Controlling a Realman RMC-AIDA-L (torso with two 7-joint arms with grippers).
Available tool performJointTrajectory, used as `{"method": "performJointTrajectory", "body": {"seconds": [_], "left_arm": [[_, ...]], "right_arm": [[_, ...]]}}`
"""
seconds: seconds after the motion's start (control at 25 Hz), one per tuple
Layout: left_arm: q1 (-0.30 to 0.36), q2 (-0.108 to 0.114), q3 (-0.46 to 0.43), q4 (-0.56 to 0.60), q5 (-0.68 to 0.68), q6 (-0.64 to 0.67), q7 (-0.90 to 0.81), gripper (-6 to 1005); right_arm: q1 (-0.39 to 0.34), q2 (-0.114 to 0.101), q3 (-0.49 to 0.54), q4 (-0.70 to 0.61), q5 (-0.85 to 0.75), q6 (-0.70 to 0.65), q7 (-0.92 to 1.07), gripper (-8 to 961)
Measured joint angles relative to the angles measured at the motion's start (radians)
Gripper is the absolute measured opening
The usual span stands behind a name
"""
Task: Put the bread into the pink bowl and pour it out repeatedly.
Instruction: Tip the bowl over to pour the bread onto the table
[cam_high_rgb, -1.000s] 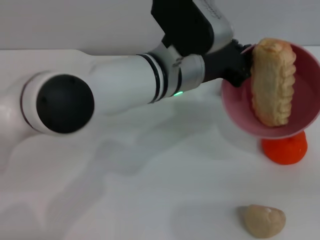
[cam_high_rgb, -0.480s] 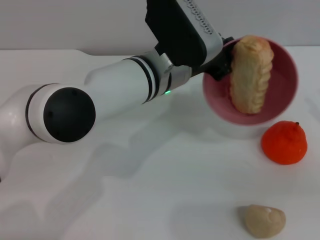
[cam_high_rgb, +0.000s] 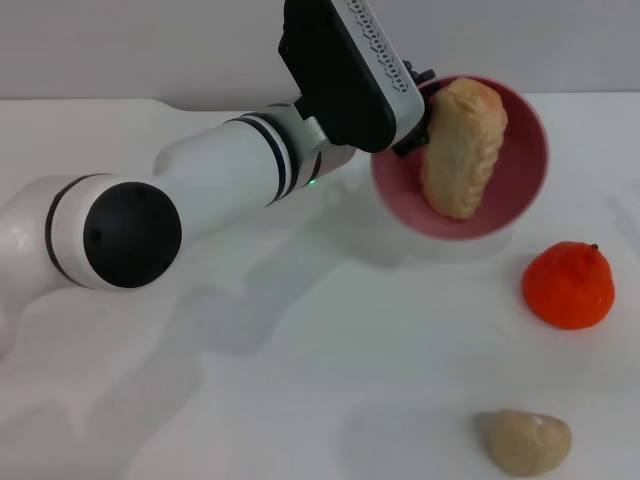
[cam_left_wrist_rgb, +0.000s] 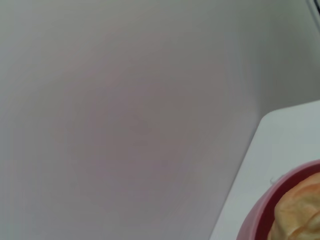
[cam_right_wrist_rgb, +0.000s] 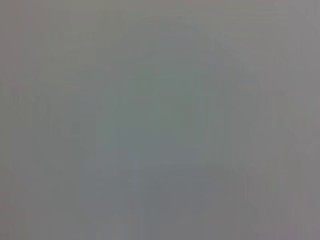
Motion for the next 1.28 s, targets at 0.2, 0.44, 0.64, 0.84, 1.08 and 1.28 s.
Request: {"method": "performJointTrajectory", "body": {"seconds": [0.2,0.44,0.64,0.84,1.08,1.28], "left_arm": [[-0.004,0.0,-0.007,-0.017,0.021,0.028,0.001,74],[-0.004,0.0,-0.012,-0.027,0.077,0.07,0.001,74],[-0.001,0.0,-0.012,-0.027,0.091,0.087,0.002,74],[0.0,0.0,-0.014,-0.028,0.091,0.089,0.002,75],[-0.003,0.0,-0.015,-0.027,0.082,0.099,-0.009,75],[-0.012,-0.001,-0.031,-0.015,0.077,0.119,-0.076,75]], "right_arm": [[0.0,0.0,-0.011,-0.002,0.002,0.002,0.0,454],[0.005,0.0,-0.016,-0.001,0.003,0.002,0.002,453],[0.007,-0.001,-0.022,-0.001,0.003,0.001,0.003,453],[0.01,-0.002,-0.023,-0.001,0.003,0.001,0.003,454],[0.021,-0.002,-0.029,0.007,-0.002,-0.006,0.003,454],[0.028,-0.003,-0.035,0.014,-0.013,-0.01,0.003,454]]}}
